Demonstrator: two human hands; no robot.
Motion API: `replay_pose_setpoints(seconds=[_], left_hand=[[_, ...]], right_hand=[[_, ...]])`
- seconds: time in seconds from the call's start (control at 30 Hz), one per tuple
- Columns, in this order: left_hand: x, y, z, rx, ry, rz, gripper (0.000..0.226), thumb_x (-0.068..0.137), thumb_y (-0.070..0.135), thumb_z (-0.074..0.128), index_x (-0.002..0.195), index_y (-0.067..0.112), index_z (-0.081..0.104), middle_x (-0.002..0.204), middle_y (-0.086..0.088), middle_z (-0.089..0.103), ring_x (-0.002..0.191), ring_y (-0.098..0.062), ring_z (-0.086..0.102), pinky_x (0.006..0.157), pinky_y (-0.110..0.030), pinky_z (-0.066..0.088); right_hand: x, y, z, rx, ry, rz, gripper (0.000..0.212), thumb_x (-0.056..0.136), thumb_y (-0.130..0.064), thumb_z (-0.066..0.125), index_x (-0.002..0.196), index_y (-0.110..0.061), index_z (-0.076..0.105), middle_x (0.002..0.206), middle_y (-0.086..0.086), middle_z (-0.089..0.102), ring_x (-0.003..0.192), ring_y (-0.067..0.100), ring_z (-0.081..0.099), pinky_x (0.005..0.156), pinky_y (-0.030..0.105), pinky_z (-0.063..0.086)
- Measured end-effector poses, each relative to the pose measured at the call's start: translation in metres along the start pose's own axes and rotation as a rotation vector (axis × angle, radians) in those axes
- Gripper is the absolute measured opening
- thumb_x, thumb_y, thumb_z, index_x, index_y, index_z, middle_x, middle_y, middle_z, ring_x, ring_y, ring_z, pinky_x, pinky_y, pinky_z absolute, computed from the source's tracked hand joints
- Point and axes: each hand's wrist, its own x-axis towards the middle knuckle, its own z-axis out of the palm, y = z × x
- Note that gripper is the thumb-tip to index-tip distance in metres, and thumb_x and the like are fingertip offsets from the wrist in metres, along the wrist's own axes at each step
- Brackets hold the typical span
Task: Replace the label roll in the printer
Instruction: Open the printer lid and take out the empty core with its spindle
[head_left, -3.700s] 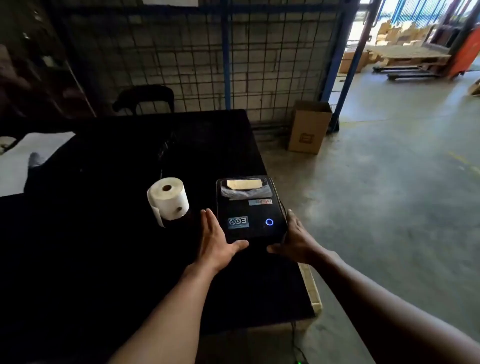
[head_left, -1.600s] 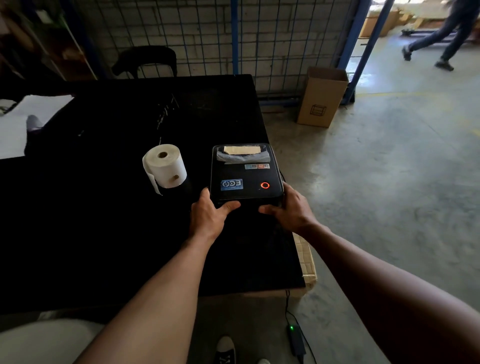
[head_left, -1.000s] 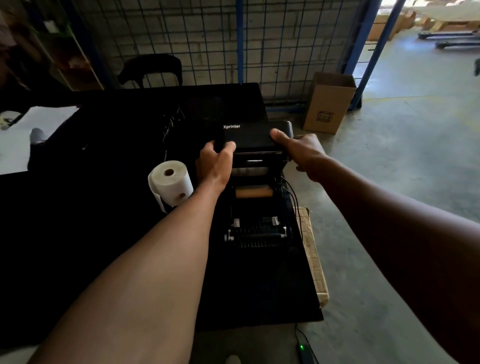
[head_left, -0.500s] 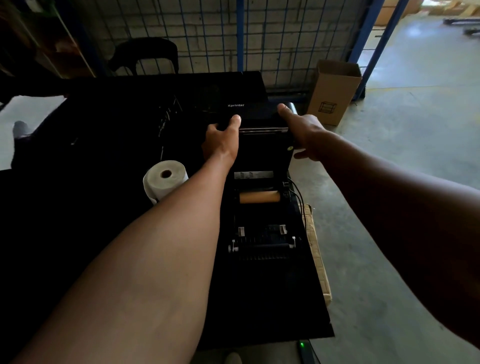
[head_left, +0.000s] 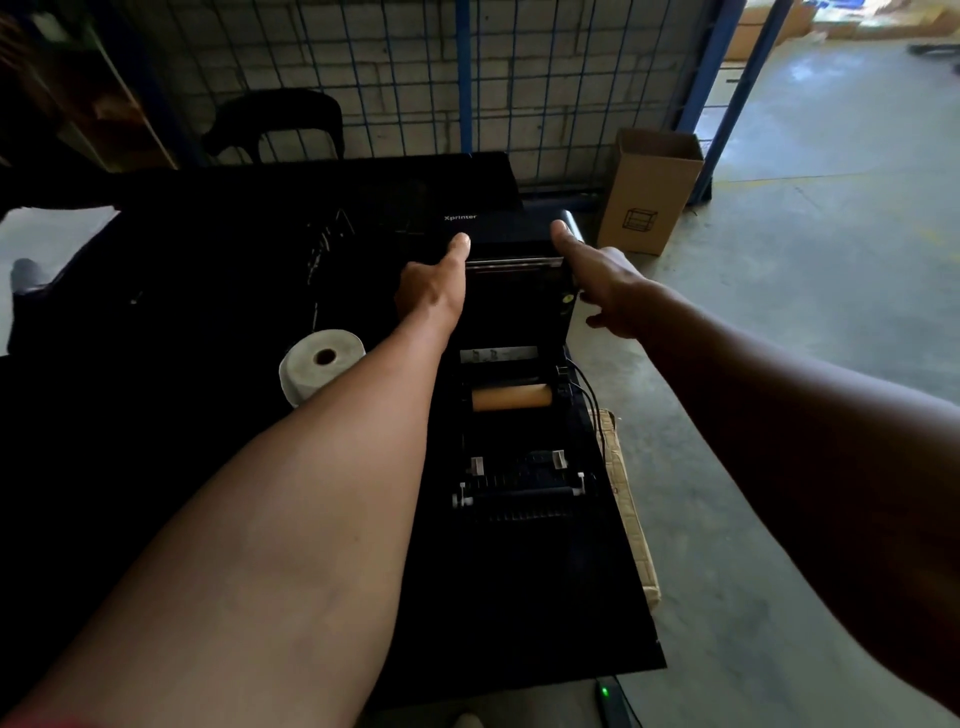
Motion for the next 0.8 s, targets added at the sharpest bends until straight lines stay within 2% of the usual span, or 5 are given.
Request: replay_pose_setpoints(seconds=[0.1,0.27,0.4,0.57,0.8], left_hand=[[-0.004,-0.007,-0.009,0.031,0.034,-0.012,0.078,0.084,0.071,0.04,0.13,0.01,0.058,0.13,-0.011,0.06,0.118,-0.032,0.058,0.097,-0.039,0.046],[-0.011,-0.047,-0.025,0.405,0.088,0.099,0.03,0.092,0.013,0.053,0.12,0.014,0.063,0.122,-0.009,0.065,0.111,-0.028,0.062,0.087,-0.03,0.048],[-0.021,-0.085,-0.028,0.61,-0.152,0.126,0.049,0.083,0.008,0.063,0.131,0.015,0.058,0.131,-0.01,0.061,0.12,-0.028,0.058,0.098,-0.029,0.046],[-0.016,-0.113,-0.024,0.704,-0.273,0.179,0.074,0.071,0.019,0.08,0.139,0.018,0.052,0.132,-0.013,0.058,0.118,-0.029,0.059,0.102,-0.037,0.048],[-0.011,-0.129,-0.019,0.702,-0.247,0.276,0.062,0.079,0.028,0.079,0.137,0.026,0.056,0.13,-0.007,0.06,0.122,-0.026,0.057,0.105,-0.035,0.044]], right_hand=[[-0.005,0.014,-0.001,-0.004,0.083,-0.004,0.072,0.093,-0.066,0.038,0.133,-0.008,0.052,0.12,0.015,0.059,0.103,0.034,0.06,0.094,0.054,0.052],[-0.017,0.062,-0.006,-0.292,0.086,-0.023,0.021,0.097,-0.01,0.053,0.112,0.0,0.065,0.109,0.023,0.071,0.089,0.031,0.069,0.078,0.043,0.06],[-0.028,0.087,0.005,-0.54,-0.07,-0.116,0.038,0.086,-0.009,0.071,0.124,-0.011,0.064,0.095,0.006,0.064,0.071,0.019,0.06,0.056,0.022,0.046],[-0.019,0.103,0.017,-0.622,-0.119,-0.197,0.06,0.081,-0.01,0.079,0.135,-0.019,0.057,0.113,0.009,0.066,0.088,0.023,0.062,0.063,0.022,0.048],[-0.005,0.112,0.024,-0.614,-0.141,-0.285,0.051,0.085,-0.015,0.076,0.133,-0.018,0.06,0.126,0.014,0.066,0.099,0.03,0.067,0.085,0.04,0.058]])
